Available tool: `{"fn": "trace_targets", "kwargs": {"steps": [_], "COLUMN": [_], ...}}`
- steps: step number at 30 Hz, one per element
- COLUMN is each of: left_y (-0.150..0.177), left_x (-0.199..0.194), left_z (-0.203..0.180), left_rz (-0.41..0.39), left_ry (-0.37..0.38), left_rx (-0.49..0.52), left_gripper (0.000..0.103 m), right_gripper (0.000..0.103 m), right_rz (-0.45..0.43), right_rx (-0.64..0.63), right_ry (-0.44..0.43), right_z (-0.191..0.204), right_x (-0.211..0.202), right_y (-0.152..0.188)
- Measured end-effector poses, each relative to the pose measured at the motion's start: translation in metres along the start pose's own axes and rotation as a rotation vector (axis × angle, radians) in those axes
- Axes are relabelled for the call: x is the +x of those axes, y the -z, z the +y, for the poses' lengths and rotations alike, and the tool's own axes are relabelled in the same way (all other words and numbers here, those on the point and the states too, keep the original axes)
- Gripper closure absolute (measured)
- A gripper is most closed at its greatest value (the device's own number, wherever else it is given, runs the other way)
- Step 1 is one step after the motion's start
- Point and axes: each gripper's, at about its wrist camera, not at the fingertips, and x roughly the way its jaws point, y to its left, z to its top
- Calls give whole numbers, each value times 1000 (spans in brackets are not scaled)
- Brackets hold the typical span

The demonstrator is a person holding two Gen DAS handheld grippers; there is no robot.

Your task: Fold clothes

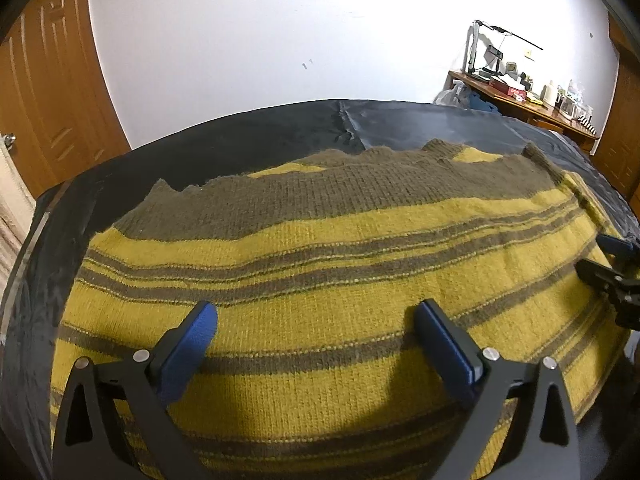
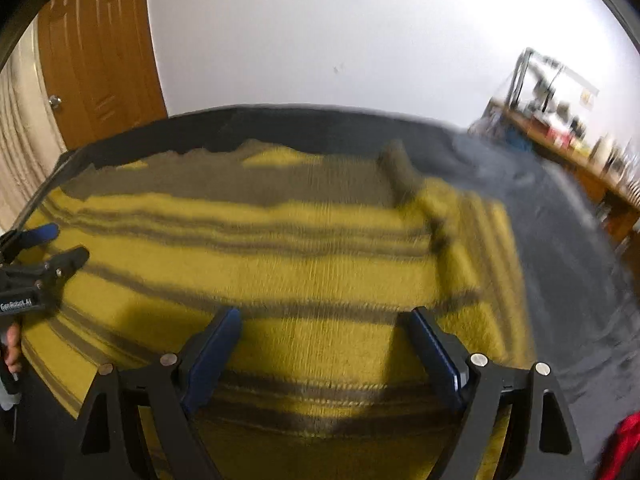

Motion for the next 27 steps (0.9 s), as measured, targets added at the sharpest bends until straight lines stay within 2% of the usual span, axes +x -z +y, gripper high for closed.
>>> {"fn": "trace_targets", "kwargs": {"steps": [14, 18, 23, 27], "left_y": [-1, -1, 0, 1], "left_x": [1, -7, -24, -25], "left_z": [-4, -9, -37, -54], "left_rz": [6, 20, -4, -6], "left_ry": [-30, -5, 39, 45], "left_rx": [-7, -13, 56, 104], "left_gripper": [1, 1, 1, 1], "right_gripper": [13, 13, 12, 12], "right_rz": [1, 1, 13, -8], "right_rx": [-2, 1, 24, 65], "right_ry": [0, -3, 9, -50], "right_z": [0, 0, -1, -10], "right_x": [-1, 1, 1, -16], "right_y": [0, 0, -1, 5]}}
